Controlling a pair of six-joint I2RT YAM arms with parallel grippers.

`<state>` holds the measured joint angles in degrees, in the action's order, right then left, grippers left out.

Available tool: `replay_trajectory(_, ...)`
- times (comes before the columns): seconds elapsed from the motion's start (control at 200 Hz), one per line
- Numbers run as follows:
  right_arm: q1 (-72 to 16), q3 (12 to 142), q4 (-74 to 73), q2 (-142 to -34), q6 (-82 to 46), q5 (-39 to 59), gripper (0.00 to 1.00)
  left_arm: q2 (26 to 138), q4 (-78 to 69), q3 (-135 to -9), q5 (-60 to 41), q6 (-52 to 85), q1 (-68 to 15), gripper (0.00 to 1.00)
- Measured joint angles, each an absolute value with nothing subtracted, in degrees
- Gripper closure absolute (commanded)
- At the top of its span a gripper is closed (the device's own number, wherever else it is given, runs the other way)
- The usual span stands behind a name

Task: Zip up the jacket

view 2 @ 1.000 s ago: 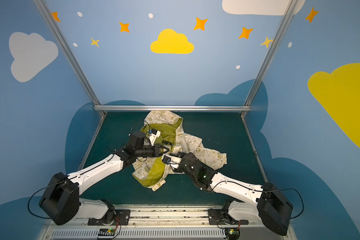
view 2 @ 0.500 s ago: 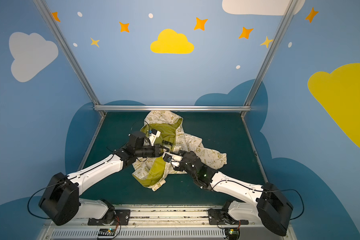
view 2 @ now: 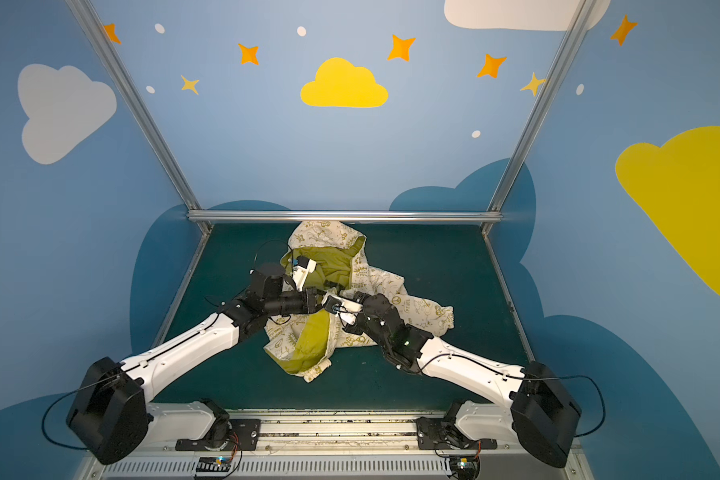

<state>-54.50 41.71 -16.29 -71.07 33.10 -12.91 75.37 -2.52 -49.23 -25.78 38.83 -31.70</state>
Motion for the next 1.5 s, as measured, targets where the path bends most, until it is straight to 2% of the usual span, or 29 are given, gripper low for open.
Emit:
replay_trajectory(0.445, -51.7, 46.1, -11.4, -72.3, 30.0, -10.9, 1.0, 71.7, 2.4, -49.3, -23.0, 37.4, -34.1, 0.97)
replay_trajectory(0.696, -49.9, 47.1, -5.3, -70.5, 27.1, -1.7, 1.0, 71.3, 4.7, -49.3, -23.7, 36.6, -34.5, 0.97)
replay_trajectory(0.866, -47.7, 47.6, 1.3, -65.5, 22.3, 5.2, 0.72, 71.4, 5.2, -49.3, -24.3, 34.4, -34.4, 0.97)
replay_trajectory(0.971, -45.2, 50.2, 6.3, -63.0, 19.1, 9.4, 0.62, 70.7, 4.8, -48.7, -24.5, 31.9, -34.4, 0.97)
replay_trajectory(1.201, -44.7, 53.5, 12.3, -62.7, 15.1, 15.9, 0.59, 64.3, 0.6, -42.8, -23.9, 26.2, -34.9, 0.97)
replay_trajectory(1.501, -45.0, 54.2, 14.8, -67.6, 13.9, 20.5, 0.52, 59.6, -2.7, -40.3, -23.5, 20.1, -35.6, 0.97)
